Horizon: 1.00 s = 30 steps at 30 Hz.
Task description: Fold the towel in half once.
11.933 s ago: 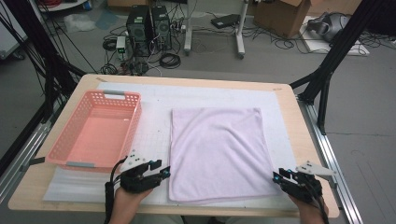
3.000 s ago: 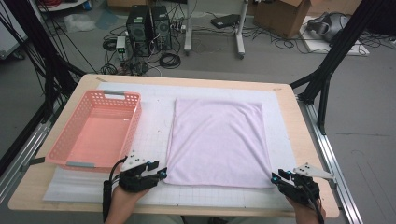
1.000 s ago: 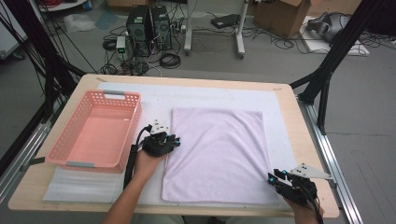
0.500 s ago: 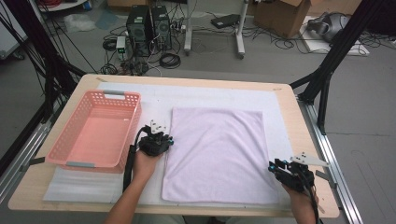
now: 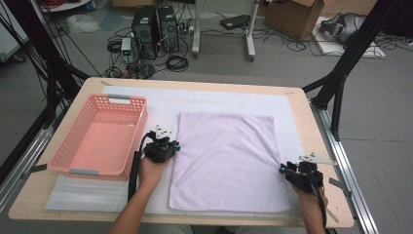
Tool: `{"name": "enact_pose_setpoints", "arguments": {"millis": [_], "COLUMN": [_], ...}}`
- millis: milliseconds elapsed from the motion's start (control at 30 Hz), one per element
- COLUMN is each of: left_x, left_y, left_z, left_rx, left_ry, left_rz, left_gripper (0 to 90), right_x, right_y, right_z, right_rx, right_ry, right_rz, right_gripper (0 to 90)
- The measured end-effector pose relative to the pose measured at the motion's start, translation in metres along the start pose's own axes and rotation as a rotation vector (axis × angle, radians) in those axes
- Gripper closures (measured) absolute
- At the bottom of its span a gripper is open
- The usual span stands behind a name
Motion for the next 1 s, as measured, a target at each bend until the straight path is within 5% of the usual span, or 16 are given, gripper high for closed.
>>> {"name": "enact_pose_setpoints", "arguments": {"millis": [133,267,400,567,1000], "left_x": [-0.006,-0.005,-0.004,-0.002,0.000], "left_y": [-0.014,-0.025,-0.033,-0.043,-0.053], "left_z": [0.003,0.007,0.007,0.007,0.012], "left_rx": [0.070,0.159,0.197,0.230,0.267], "left_ry": [-0.040,-0.022,-0.014,-0.003,0.037], "left_rz": [0.077,0.143,0.197,0.250,0.295], "left_gripper": [59.9,46.5,32.4,17.5,19.5], "right_x": [-0.002,-0.008,-0.012,-0.015,-0.018], "right_y": [-0.015,-0.028,-0.033,-0.032,-0.040], "right_z": [0.004,0.000,-0.008,-0.015,-0.013], "right_rx": [-0.061,-0.138,-0.192,-0.174,-0.178], "right_ry": [-0.011,-0.076,-0.123,-0.165,-0.137], "right_rz": [0.067,0.153,0.188,0.194,0.243], "right_gripper": [46.7,41.2,29.9,20.8,17.9]}}
Point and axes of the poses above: each handheld gripper's, and its own axes: y roughly forward along the jaws, x roughly out of its underside, z roughly to its right, the point moved 5 cm from there along y, roughly forward along the jaws, and after that the axes turned 2 degrees about y, right-handed, at the moved point
